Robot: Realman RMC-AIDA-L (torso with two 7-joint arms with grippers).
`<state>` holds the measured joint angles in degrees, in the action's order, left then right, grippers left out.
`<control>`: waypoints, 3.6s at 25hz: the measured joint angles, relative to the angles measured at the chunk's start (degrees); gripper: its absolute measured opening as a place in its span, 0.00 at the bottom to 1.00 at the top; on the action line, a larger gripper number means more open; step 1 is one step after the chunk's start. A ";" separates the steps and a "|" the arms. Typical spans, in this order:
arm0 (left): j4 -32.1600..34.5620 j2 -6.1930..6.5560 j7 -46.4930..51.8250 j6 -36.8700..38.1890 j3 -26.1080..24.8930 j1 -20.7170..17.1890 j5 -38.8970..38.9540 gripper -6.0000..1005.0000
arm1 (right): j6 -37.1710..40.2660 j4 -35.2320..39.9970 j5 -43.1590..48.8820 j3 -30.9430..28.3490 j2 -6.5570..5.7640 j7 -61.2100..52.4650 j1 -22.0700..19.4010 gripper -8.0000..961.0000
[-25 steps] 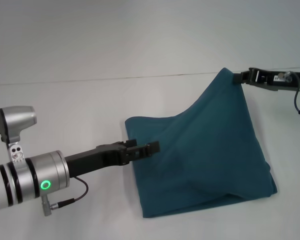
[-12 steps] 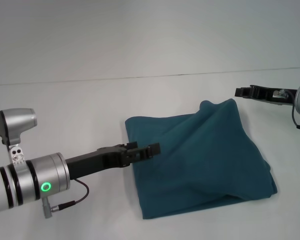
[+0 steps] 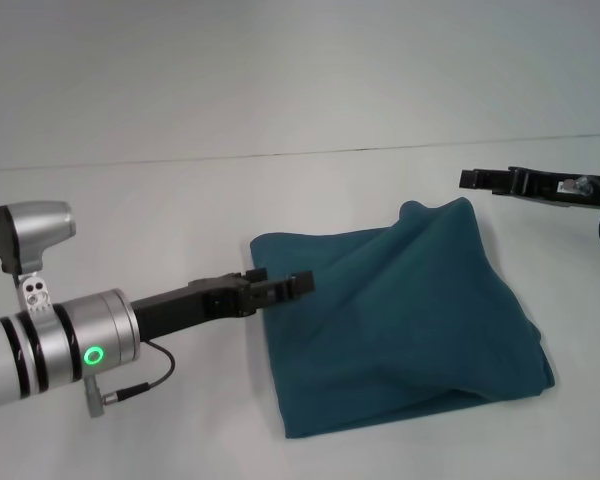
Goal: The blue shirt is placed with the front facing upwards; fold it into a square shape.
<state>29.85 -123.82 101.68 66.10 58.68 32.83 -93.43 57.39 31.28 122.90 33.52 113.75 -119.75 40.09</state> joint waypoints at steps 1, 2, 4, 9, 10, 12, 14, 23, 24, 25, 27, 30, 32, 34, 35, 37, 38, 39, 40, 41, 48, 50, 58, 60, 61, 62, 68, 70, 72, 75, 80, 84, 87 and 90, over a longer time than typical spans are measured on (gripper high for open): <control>0.02 0.02 0.00 -0.49 -0.02 0.18 -0.01 0.95 | 1.58 0.00 0.00 0.00 -0.26 -0.11 -0.14 0.56; 0.03 0.05 0.00 -1.80 -0.02 0.52 -0.20 0.95 | 3.56 0.01 0.01 0.01 -0.60 -0.34 -0.35 0.59; 0.01 0.13 0.00 -3.61 0.07 1.03 -0.46 0.95 | 5.71 0.01 0.02 0.01 -1.06 -0.70 -0.72 0.64; -0.40 0.47 0.13 -8.91 0.38 2.83 -1.00 0.95 | 10.19 1.10 0.16 -0.04 -2.07 -2.61 -2.53 0.71; -0.45 0.51 0.20 -9.91 0.44 3.26 -1.14 0.95 | 10.85 1.51 0.14 -0.04 -2.17 -2.95 -2.93 0.71; -0.71 0.55 0.32 -11.42 0.56 3.97 -1.33 0.95 | 12.15 2.42 0.03 -0.12 -2.29 -3.56 -3.80 0.71; -1.41 0.63 0.36 -13.11 0.67 4.90 -1.49 0.95 | 12.93 3.25 -0.04 -0.26 -2.31 -4.15 -4.43 0.71; -3.88 0.09 0.77 -21.76 1.07 9.40 -6.34 0.95 | 14.21 4.39 -0.04 -0.70 -2.47 -4.87 -5.05 0.72; -4.24 -0.03 0.77 -22.59 1.29 9.83 -6.71 0.95 | 14.18 4.39 -0.04 -0.71 -2.47 -4.90 -4.97 0.72; -5.01 -0.07 0.78 -23.86 1.90 10.42 -6.96 0.95 | 14.10 4.40 -0.04 -0.72 -2.47 -4.92 -4.91 0.72; -6.18 -0.10 0.79 -25.59 3.07 11.37 -7.11 0.95 | 13.92 4.40 -0.04 -0.73 -2.49 -4.94 -4.85 0.72; -7.42 -0.19 0.69 -27.01 3.82 12.38 -7.13 0.95 | 13.80 4.40 -0.03 -0.74 -2.49 -4.99 -4.71 0.72; -7.55 -0.25 0.68 -27.29 4.13 12.67 -7.13 0.95 | 13.77 4.38 -0.02 -0.74 -2.49 -5.00 -4.61 0.72; -7.56 -0.29 0.73 -27.38 4.36 12.80 -7.13 0.94 | 13.71 4.36 -0.02 -0.74 -2.49 -5.01 -4.56 0.72; -7.57 -0.31 0.74 -27.36 4.40 12.86 -7.13 0.94 | 13.62 4.35 -0.02 -0.74 -2.49 -5.01 -4.54 0.72; -7.58 -0.46 0.75 -27.21 4.72 13.01 -7.07 0.94 | 13.47 4.34 -0.03 -0.74 -2.49 -5.02 -4.50 0.72; -7.58 -0.53 0.75 -27.15 5.07 13.04 -6.94 0.93 | 13.43 4.33 -0.03 -0.74 -2.49 -5.02 -4.50 0.72; -7.56 -0.59 0.77 -27.13 5.58 13.10 -6.81 0.93 | 13.42 4.32 -0.02 -0.74 -2.49 -5.03 -4.52 0.72; -7.51 -0.62 0.79 -27.11 6.03 13.19 -6.62 0.93 | 13.42 4.32 -0.02 -0.74 -2.49 -5.04 -4.56 0.72; -7.45 -0.64 0.81 -27.10 6.44 13.37 -6.47 0.93 | 13.40 4.31 -0.03 -0.74 -2.49 -5.04 -4.60 0.72; -7.49 -0.74 0.85 -27.13 8.24 14.65 -6.03 0.91 | 13.00 4.31 -0.02 -0.79 -2.41 -5.05 -4.75 0.72; -7.54 -0.74 0.86 -27.31 8.63 14.80 -6.02 0.91 | 12.71 4.31 -0.02 -0.82 -2.36 -5.05 -4.77 0.72; -7.66 -0.72 0.88 -29.23 8.83 14.89 -5.97 0.83 | 12.49 4.31 -0.03 -0.83 -2.21 -4.81 -4.69 0.72; -7.67 -0.71 0.88 -29.84 8.83 14.89 -6.02 0.77 | 12.47 4.31 -0.02 -0.83 -2.19 -4.75 -4.67 0.72; -7.67 -0.71 0.87 -30.13 8.83 14.89 -6.09 0.73 | 12.47 4.31 -0.02 -0.83 -2.17 -4.74 -4.67 0.72; -7.67 -0.71 0.84 -30.48 8.82 14.90 -6.18 0.70 | 12.47 4.31 -0.02 -0.83 -2.14 -4.73 -4.67 0.72; -7.77 -0.71 0.44 -30.80 8.83 14.83 -6.21 0.71 | 12.39 4.31 -0.03 -0.83 -2.03 -4.63 -4.72 0.72; -7.84 -0.71 0.39 -30.82 9.13 14.88 -6.28 0.70 | 12.37 4.31 -0.02 -0.83 -1.96 -4.61 -4.73 0.72; -7.87 -0.72 0.38 -30.86 10.04 14.89 -6.12 0.69 | 12.25 4.31 -0.03 -0.83 -1.92 -4.57 -4.70 0.72; -7.95 -0.74 0.39 -31.17 10.81 14.78 -6.04 0.68 | 12.14 4.31 -0.02 -0.83 -1.86 -4.54 -4.66 0.72; -7.97 -0.80 0.66 -31.57 11.71 14.58 -6.04 0.66 | 12.13 4.25 -0.03 -0.71 -1.83 -4.47 -4.58 0.71; -7.97 -0.80 0.61 -31.57 11.94 14.60 -6.23 0.64 | 12.13 4.20 -0.03 -0.75 -1.85 -4.46 -4.59 0.71; -7.93 -0.80 0.40 -31.59 13.52 14.71 -6.33 0.63 | 12.13 4.21 -0.03 -0.81 -1.86 -4.45 -4.69 0.71; -7.71 -0.81 0.36 -32.01 15.97 14.92 -6.49 0.62 | 12.13 4.24 -0.03 -0.83 -1.87 -4.45 -4.80 0.71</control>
<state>22.14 -124.63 102.05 34.09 74.65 47.76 -99.92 69.52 35.52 122.87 32.69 111.88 -124.20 35.29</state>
